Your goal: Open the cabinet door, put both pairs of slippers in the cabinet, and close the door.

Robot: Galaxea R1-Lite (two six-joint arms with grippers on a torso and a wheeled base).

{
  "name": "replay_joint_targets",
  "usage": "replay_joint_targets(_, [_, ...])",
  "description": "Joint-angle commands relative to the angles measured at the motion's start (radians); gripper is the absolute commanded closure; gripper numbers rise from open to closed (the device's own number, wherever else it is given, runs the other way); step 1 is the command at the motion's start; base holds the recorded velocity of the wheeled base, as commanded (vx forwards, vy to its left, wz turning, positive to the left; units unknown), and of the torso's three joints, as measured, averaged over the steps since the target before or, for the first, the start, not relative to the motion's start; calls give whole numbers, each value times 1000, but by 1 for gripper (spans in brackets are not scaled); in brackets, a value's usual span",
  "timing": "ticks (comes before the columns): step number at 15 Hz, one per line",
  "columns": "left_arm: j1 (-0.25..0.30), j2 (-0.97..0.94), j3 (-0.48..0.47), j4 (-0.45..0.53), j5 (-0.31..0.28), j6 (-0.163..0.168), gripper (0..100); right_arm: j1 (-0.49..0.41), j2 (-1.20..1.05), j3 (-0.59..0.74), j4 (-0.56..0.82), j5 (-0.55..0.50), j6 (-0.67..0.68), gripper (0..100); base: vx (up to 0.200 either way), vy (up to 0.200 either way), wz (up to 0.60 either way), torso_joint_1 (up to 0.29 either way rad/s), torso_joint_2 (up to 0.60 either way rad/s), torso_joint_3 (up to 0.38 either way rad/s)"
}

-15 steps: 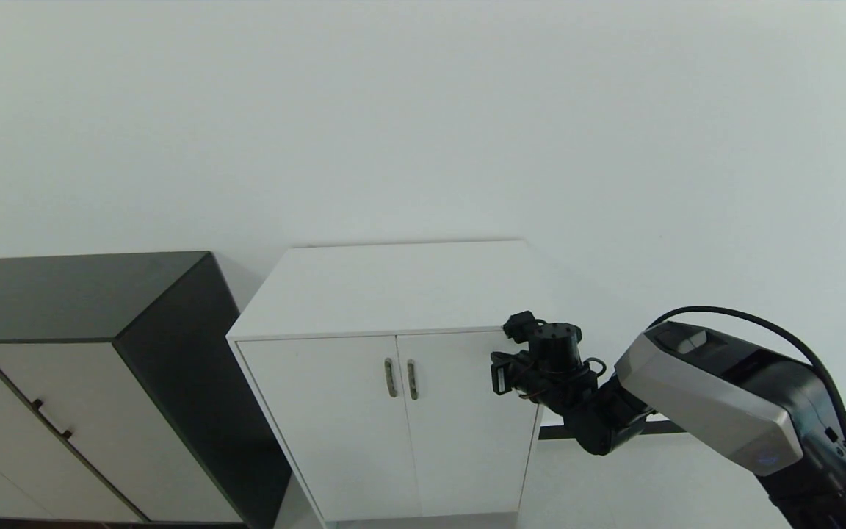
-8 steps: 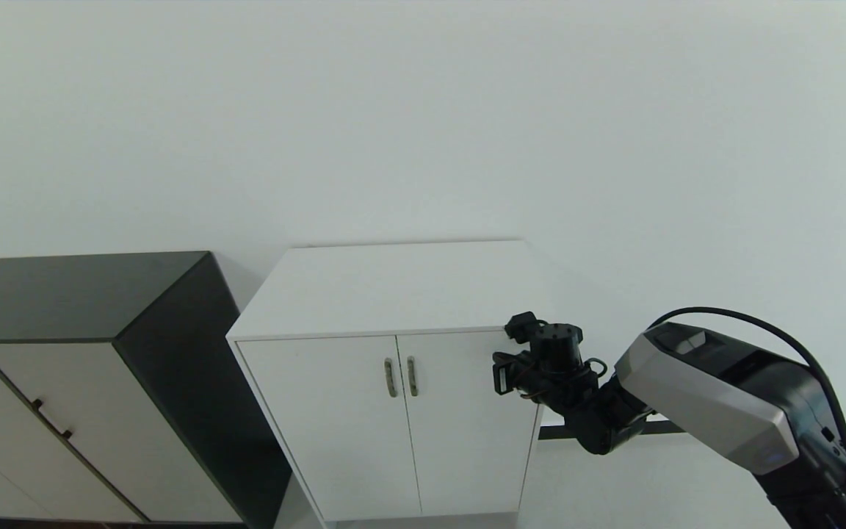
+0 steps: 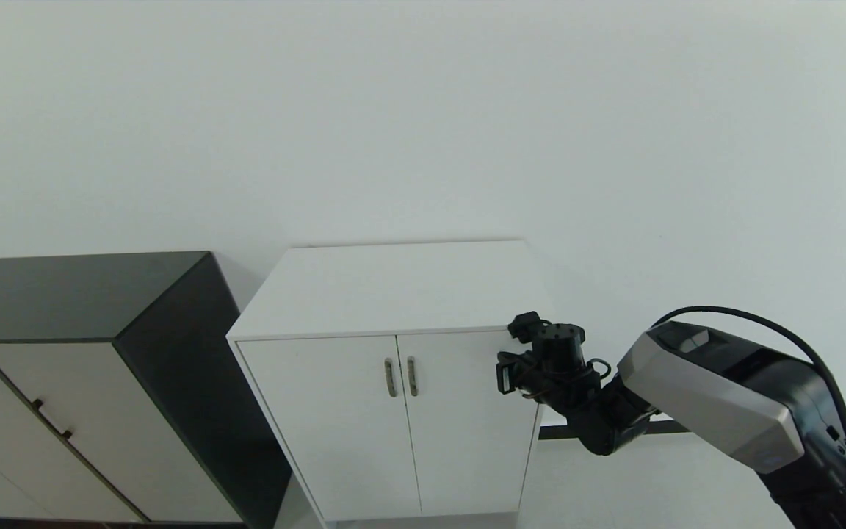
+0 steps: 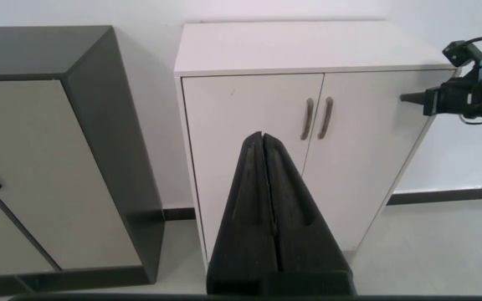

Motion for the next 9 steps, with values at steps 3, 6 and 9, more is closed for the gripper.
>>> replay_joint_targets(3, [0,1,0,0,-2,-2,100,9,-144,149,-42,-9,-3,100,0,0,0,0,0,0])
replay_joint_targets(6, [0,-1,0,0,0,-2,100,-5,-256,368,-142,-32,-6,100,0,0,0,0,0,0])
replay_joint_targets(9, [0,1,0,0,0,0,100,-33,-328,551,-261,-78,-8,100,0,0,0,0,0,0])
